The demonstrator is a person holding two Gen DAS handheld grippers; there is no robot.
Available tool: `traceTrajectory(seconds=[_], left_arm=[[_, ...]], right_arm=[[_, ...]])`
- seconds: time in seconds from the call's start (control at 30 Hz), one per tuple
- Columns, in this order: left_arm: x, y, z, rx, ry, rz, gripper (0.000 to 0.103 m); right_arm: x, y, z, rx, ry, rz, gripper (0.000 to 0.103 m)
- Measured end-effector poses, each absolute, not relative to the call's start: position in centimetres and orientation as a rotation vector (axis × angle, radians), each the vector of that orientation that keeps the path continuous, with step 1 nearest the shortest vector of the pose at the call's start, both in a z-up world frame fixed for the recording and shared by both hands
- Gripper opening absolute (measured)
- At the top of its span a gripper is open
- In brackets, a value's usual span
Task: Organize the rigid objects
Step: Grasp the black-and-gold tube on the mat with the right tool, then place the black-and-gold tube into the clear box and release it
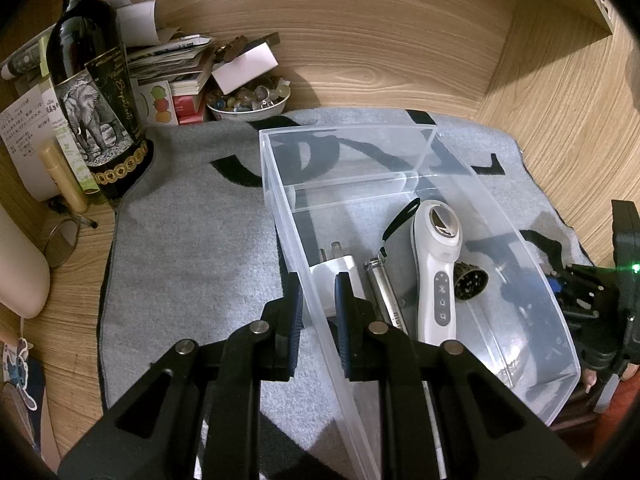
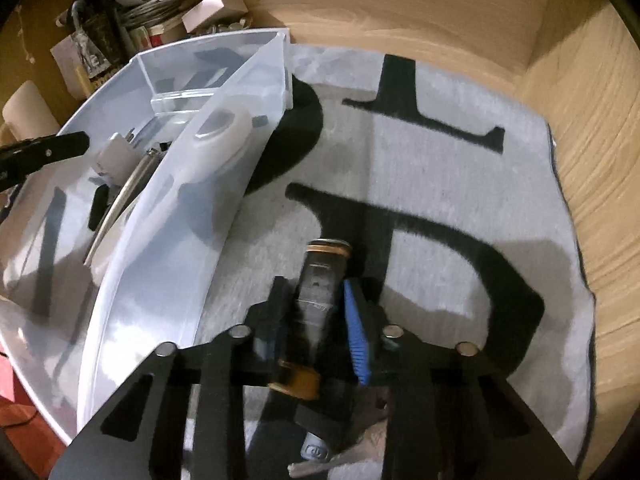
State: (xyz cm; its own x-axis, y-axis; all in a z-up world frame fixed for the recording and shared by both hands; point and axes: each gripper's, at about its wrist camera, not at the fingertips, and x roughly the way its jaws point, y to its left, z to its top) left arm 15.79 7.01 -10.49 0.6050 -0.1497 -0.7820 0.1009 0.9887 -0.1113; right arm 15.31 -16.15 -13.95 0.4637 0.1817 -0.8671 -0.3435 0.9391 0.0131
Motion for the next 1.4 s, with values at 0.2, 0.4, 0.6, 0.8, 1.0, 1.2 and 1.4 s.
traceTrajectory(seconds=[0.2, 0.4, 0.6, 0.8, 1.0, 1.2, 1.4], left_arm=[[15.7, 7.1, -10.5, -0.06, 0.91, -0.145, 0.015], [15.8, 7.0, -10.5, -0.057, 0.911, -0.145, 0.015], [15.8, 7.0, -10.5, -0.057, 0.91, -0.145, 0.015], [15.8, 7.0, -10.5, -0.058, 0.91, -0.145, 0.015], [15.8, 7.0, -10.5, -0.058, 0.91, -0.145, 0.015], [15.8, 7.0, -10.5, -0.057, 0.91, -0.146, 0.015], [15.9, 6.8, -10.5, -0.058, 0.909, -0.148, 0.015]], right_arm=[[16.0, -16.5, -12.9, -0.147, 1.002, 0.293, 0.021], [15.9, -16.2, -8.7, -0.118, 0.888, 0.312, 0.021], [15.4, -15.3, -4.7, -0.088, 0.775, 0.361, 0.021], [15.0, -12.4, -4.1, -0.1, 0.76, 0.453, 0.021], [14.7, -9.4, -6.1, -0.153, 0.816, 0.527, 0.021], [15.6, -7.6, -9.1, -0.188, 0.92, 0.565, 0.021], [15.8, -7.0, -10.0, -0.211, 0.953, 0.574, 0.021]])
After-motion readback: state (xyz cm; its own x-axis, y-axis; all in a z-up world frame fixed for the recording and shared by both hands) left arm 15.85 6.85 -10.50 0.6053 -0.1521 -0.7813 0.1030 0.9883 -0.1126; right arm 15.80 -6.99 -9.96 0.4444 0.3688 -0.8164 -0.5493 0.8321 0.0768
